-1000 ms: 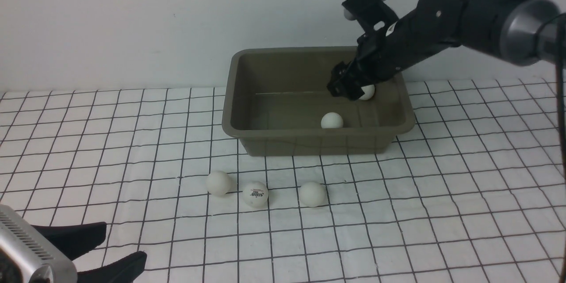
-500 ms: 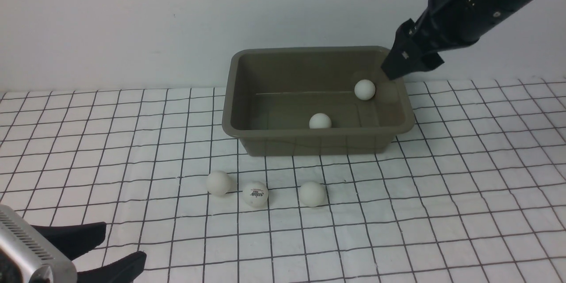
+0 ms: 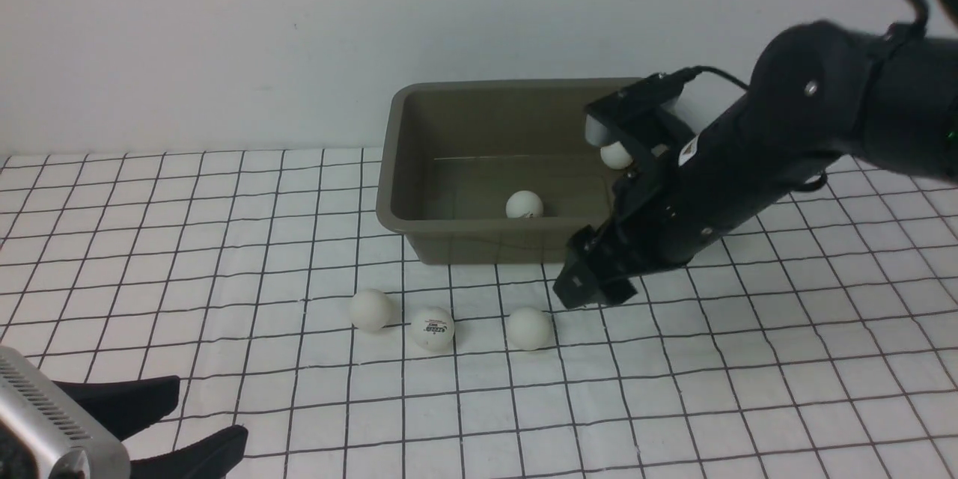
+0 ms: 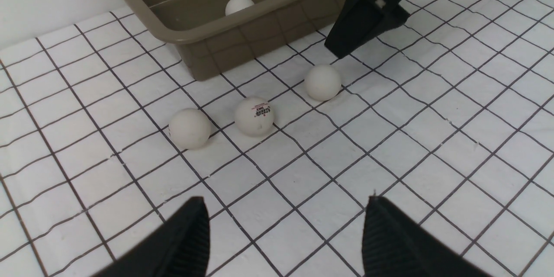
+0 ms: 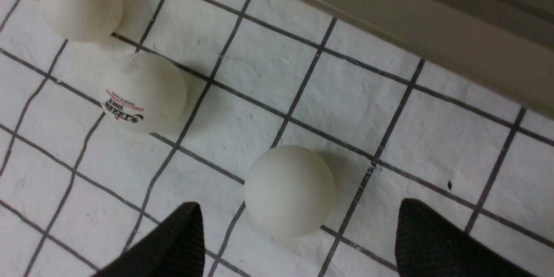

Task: Put the table tennis balls into the box on the white checkered tablecloth.
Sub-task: 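Reach for and grasp a ping pong ball on the table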

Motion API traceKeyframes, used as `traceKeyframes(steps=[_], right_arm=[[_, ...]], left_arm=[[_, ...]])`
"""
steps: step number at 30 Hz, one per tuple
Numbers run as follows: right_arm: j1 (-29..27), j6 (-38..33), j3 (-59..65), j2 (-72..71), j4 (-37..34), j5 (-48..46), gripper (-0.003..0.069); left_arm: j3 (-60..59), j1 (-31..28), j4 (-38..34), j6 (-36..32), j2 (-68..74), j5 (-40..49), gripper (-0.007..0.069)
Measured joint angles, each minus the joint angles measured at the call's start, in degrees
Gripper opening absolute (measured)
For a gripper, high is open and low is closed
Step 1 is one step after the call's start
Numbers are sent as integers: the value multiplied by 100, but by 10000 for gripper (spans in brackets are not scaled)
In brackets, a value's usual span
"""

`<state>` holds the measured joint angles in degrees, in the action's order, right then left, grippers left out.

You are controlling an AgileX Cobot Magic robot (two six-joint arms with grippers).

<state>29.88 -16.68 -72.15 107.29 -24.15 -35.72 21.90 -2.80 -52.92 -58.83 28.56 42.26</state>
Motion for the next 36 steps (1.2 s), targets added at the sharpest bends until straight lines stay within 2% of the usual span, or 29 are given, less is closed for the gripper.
traceKeyframes(steps=[16, 36], right_arm=[[64, -934, 0, 510, -817, 313, 533], [64, -1156, 0, 858, -1175, 579, 533]], left_arm=[[0, 0, 0, 0, 0, 0, 429], [0, 0, 0, 11, 0, 5, 429]])
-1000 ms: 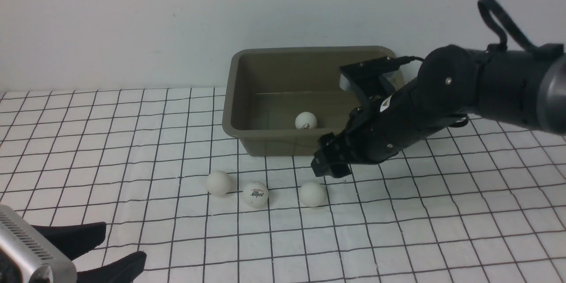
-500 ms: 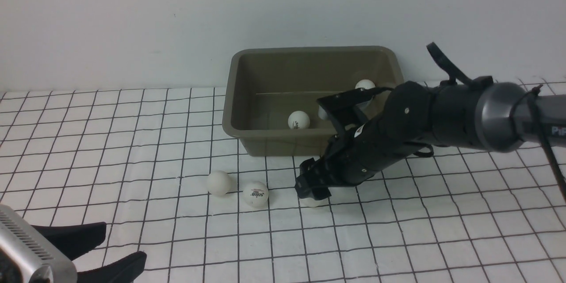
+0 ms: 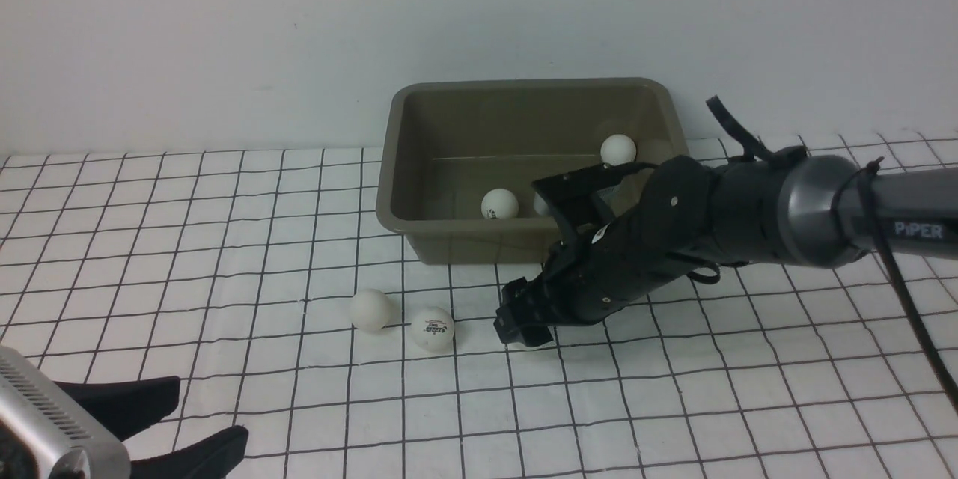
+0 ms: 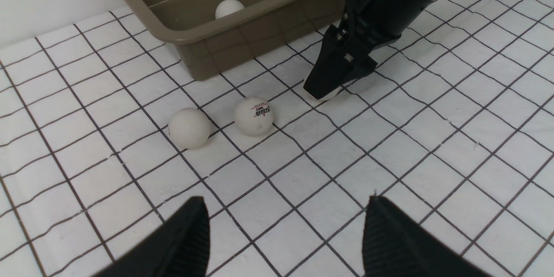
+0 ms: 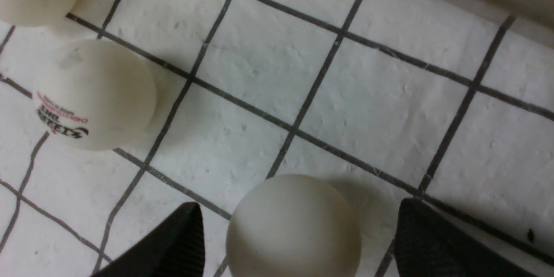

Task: Put the table tennis balls into the box on the white checkered tablecloth.
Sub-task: 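Reach for and grasp a ping pong ball on the table, then release the ping pong ball into the bin and lift the gripper away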

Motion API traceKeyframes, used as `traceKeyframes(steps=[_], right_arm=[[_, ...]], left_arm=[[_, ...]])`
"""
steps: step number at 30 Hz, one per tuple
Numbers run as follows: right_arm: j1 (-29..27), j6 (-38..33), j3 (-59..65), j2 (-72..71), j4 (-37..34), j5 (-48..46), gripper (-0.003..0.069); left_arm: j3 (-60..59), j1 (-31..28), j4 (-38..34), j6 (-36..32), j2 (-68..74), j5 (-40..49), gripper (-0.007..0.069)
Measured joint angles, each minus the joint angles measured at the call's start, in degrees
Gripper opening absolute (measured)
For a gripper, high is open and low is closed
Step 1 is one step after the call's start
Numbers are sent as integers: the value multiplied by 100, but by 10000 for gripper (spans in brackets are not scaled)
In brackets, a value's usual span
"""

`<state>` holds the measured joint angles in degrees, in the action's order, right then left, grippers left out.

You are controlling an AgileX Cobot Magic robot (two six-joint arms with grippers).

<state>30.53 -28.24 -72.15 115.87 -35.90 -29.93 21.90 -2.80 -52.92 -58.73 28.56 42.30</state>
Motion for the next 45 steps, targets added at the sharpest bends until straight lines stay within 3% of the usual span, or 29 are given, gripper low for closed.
traceKeyframes(steps=[6, 11, 23, 28, 32, 40, 42, 45], right_arm=[[0, -7, 0, 59, -51, 29, 488], [0, -7, 0, 52, -15, 75, 350], [0, 142, 0, -1269, 1239, -1169, 360], [-51, 41, -56, -1821, 1378, -368, 360], [-299, -71, -370, -1495, 1290, 155, 360], [-764, -940, -973, -489, 967, 480, 361], [-823, -1014, -1060, -375, 854, 526, 393], [-891, -1037, -1118, -327, 827, 746, 536]], left_arm=[[0, 0, 0, 0, 0, 0, 429], [0, 0, 0, 0, 0, 0, 429], [0, 0, 0, 0, 0, 48, 429], [0, 0, 0, 0, 0, 131, 429], [0, 0, 0, 0, 0, 144, 429], [0, 0, 0, -5, 0, 144, 429], [0, 0, 0, -5, 0, 144, 429], [0, 0, 0, -10, 0, 139, 429]])
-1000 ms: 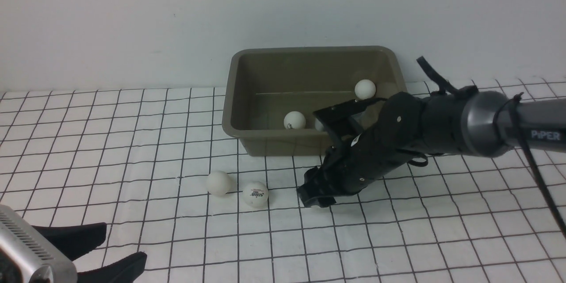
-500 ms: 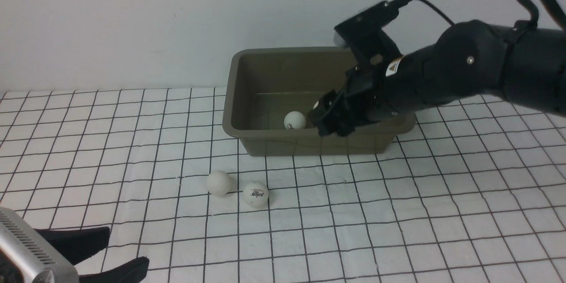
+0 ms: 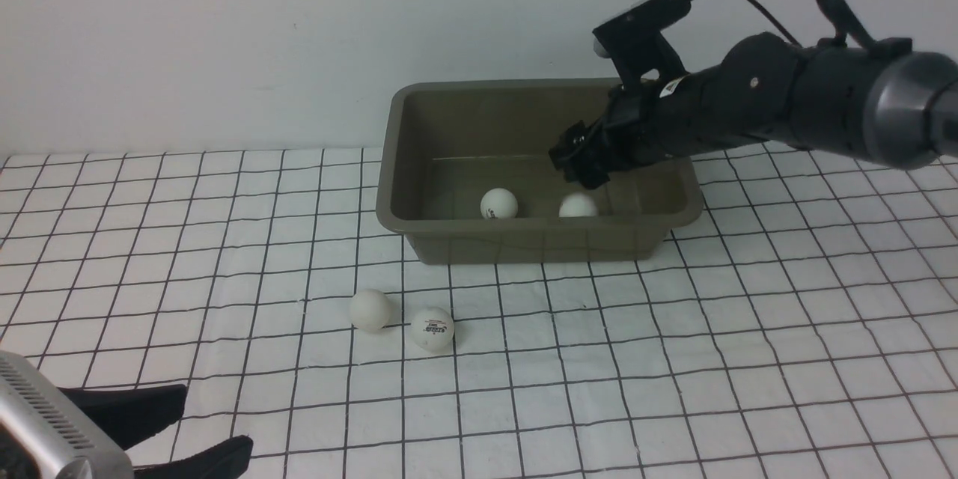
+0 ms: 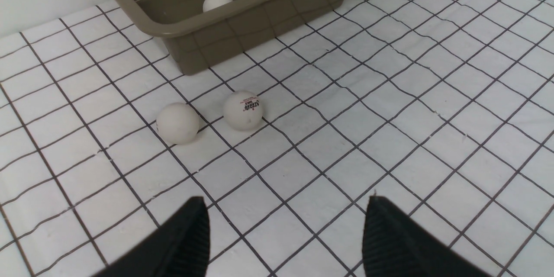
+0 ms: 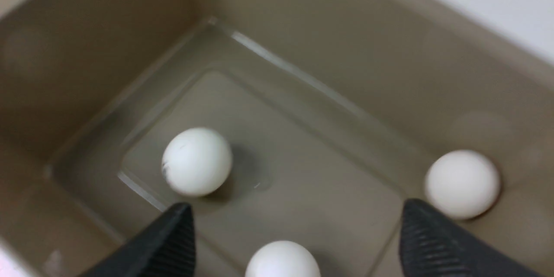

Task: Put the table tennis balls into the box on the white checkered tablecloth.
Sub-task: 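Release the ping pong ball into the bin and lift the gripper away, then reach for and grasp a ping pong ball on the table beside the basket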

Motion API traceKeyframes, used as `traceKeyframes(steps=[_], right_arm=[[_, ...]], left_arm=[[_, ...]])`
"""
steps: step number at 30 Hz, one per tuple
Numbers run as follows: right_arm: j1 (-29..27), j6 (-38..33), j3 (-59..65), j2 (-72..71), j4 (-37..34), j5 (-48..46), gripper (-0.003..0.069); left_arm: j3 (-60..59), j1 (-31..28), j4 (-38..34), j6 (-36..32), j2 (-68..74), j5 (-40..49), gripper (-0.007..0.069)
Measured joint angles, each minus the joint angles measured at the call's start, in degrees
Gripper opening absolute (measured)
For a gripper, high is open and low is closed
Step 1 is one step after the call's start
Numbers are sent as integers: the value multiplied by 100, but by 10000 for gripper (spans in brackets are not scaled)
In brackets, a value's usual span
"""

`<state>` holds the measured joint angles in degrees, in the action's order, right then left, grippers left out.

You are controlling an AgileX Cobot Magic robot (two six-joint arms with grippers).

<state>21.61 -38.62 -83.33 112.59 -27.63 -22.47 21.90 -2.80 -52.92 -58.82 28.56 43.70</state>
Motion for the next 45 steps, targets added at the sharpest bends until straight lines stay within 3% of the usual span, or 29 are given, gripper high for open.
traceKeyframes(steps=[1, 4, 8, 12, 16, 23, 30, 37, 41, 45], right_arm=[[-12, -7, -24, -19, 40, 75, 575], [-73, 39, -17, -355, 393, -4, 600], [-448, 588, -23, -1503, 725, -677, 563], [-933, 1114, 23, -2901, 1329, -2000, 520], [-975, 1481, 345, -3977, 1796, -2740, 515], [-975, 2299, 1093, -5835, 2540, -3220, 514], [-975, 2625, 2030, -7183, 2563, -3674, 514], [-993, 2667, 2211, -7266, 2139, -3656, 514], [-993, 2667, 2211, -7266, 1984, -3555, 514], [-993, 2667, 2211, -7233, 1965, -3551, 514]], left_arm=[[0, 0, 0, 0, 0, 0, 429], [0, 0, 0, 0, 0, 0, 429], [0, 0, 0, 5, 0, 0, 429], [0, 0, 0, 5, 0, 0, 429], [0, 0, -14, 5, 0, 0, 429], [0, 0, -202, 5, 144, 0, 429], [578, 0, -461, 17, 1338, 155, 429], [1934, 0, -515, 57, 3354, 298, 429], [2685, 0, -85, 487, 4720, 349, 429], [3044, 0, 138, 509, 5628, 460, 429]])
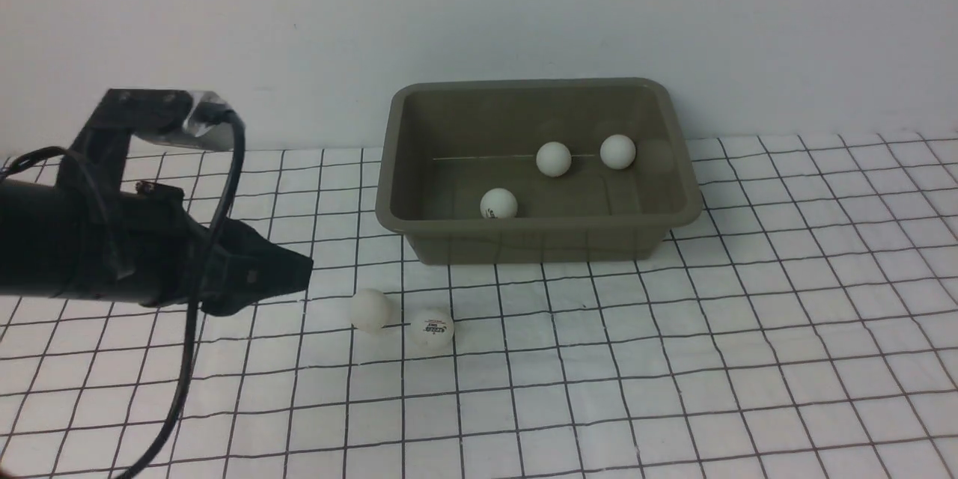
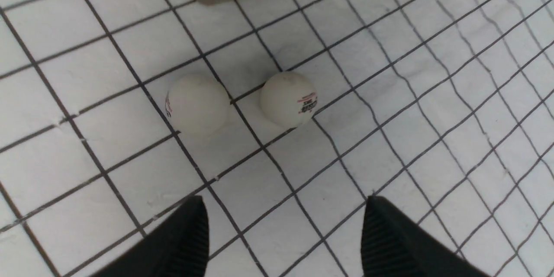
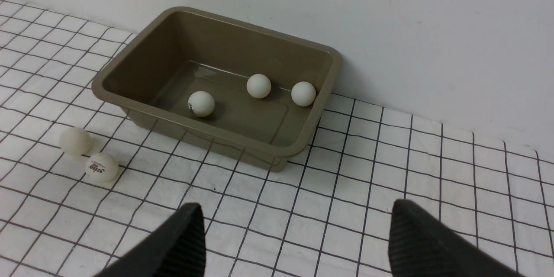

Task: Put the table tennis balls into the box on the white checkered tablecloth.
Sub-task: 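Reach for and grasp a ping pong ball on the table beside the basket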

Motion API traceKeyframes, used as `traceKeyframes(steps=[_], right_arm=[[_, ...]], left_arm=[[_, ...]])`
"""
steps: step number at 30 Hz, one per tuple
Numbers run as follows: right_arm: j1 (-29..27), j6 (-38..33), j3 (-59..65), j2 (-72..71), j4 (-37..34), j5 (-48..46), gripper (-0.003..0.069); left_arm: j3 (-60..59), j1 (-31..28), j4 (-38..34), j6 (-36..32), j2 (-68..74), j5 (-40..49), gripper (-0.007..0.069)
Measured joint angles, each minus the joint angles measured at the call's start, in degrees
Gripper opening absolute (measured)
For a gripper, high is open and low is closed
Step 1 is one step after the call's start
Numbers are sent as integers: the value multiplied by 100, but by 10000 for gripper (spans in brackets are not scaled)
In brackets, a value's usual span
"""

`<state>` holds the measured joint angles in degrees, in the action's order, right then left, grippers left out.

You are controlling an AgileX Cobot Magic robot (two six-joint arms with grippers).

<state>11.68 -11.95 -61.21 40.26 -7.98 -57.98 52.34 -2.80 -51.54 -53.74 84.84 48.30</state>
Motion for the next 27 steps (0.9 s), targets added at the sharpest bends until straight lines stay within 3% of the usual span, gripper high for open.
traceKeyframes(steps=[13, 17, 23, 27], right_arm=[[0, -5, 0, 0, -17, 124, 514], [0, -5, 0, 0, -17, 122, 514], [0, -5, 0, 0, -35, 122, 514], [0, -5, 0, 0, -35, 122, 514]], left_arm=[[983, 72, 21, -431, 1521, -80, 429], [1365, 376, 238, -505, 1901, -287, 429], [1547, 914, 1123, 42, 2282, -729, 429], [1583, 1109, 1348, 244, 2437, -1126, 429]])
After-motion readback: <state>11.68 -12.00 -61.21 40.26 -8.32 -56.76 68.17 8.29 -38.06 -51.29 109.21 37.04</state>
